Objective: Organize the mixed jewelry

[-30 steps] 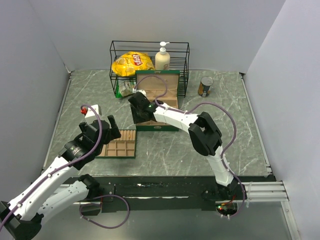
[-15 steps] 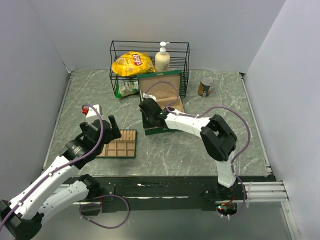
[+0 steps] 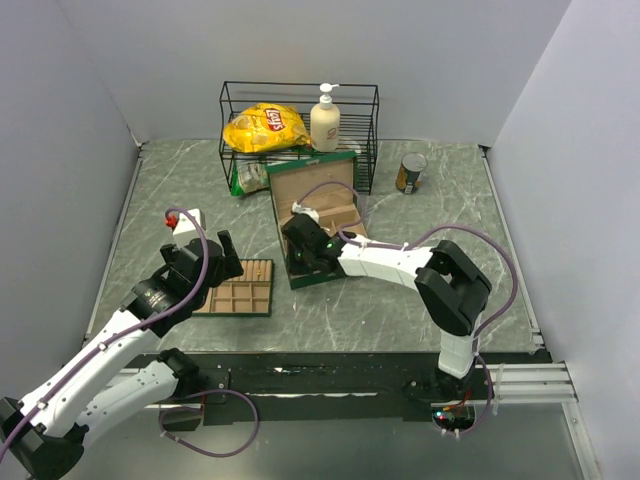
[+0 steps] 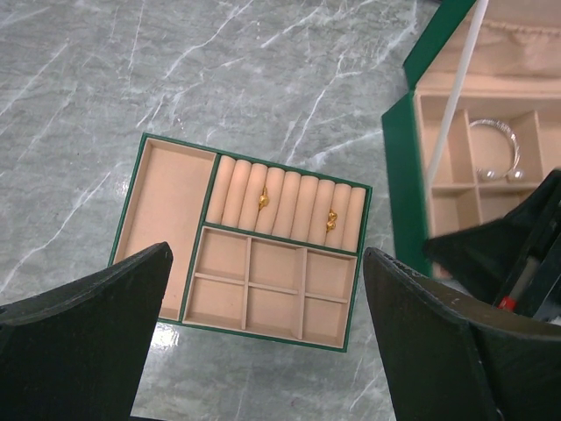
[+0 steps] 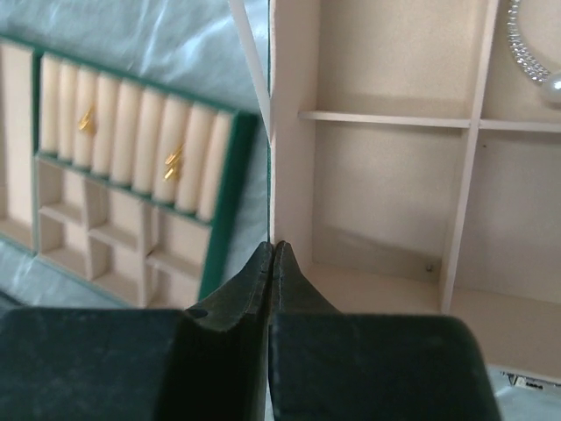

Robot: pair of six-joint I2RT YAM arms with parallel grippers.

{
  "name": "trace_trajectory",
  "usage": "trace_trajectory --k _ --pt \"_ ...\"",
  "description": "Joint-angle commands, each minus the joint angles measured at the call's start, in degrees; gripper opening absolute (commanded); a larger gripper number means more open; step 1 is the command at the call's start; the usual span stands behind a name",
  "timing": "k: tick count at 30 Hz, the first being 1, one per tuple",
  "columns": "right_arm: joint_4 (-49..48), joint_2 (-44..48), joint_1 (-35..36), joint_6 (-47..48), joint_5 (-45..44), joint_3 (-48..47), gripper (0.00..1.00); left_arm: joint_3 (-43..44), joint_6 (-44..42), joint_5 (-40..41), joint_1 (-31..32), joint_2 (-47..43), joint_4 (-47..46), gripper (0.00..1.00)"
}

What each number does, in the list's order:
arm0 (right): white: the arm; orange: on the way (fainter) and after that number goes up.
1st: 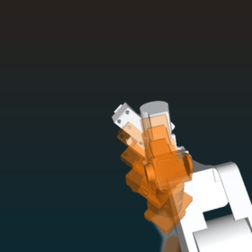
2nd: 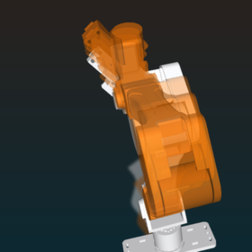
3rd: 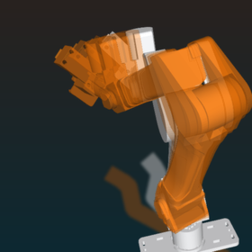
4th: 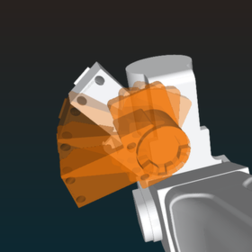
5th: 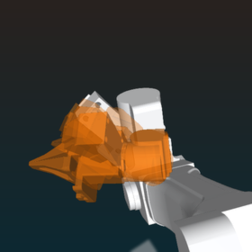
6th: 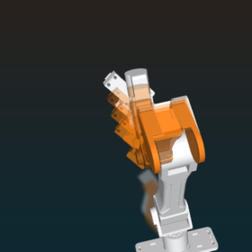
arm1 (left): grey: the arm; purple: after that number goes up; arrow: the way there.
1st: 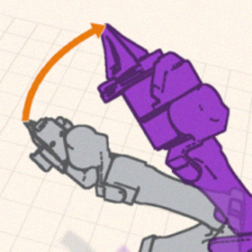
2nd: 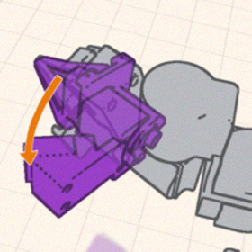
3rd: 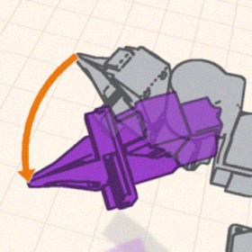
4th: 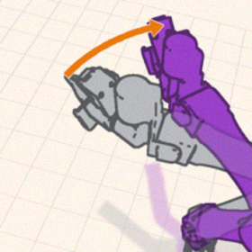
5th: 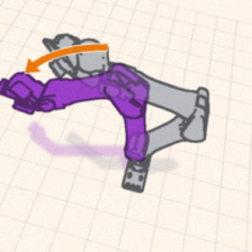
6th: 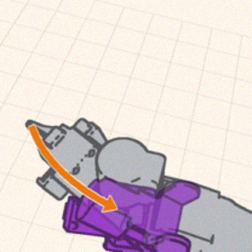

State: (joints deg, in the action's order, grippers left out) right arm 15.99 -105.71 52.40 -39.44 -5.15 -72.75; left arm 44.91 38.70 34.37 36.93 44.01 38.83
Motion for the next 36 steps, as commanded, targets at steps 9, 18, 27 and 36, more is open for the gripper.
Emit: trace_trajectory --k 9,18,27,36 --pt "3.2 4.4 6.8 -16.0 3.9 7.4 0.0 1.5 0.9 1.2 -0.3 -0.5 0.2 0.96" --pt "0.2 6.5 10.1 -20.2 4.8 11.1 0.0 1.5 0.8 1.0 -0.3 -0.1 0.1 0.96" --pt "1.9 8.1 10.6 -12.6 1.3 7.8 0.33 1.6 0.9 1.4 -0.3 -0.2 0.3 0.96" --pt "0.1 28.3 9.9 -2.1 -12.9 16.8 0.67 1.5 0.9 1.4 -0.3 -0.7 0.0 0.96"
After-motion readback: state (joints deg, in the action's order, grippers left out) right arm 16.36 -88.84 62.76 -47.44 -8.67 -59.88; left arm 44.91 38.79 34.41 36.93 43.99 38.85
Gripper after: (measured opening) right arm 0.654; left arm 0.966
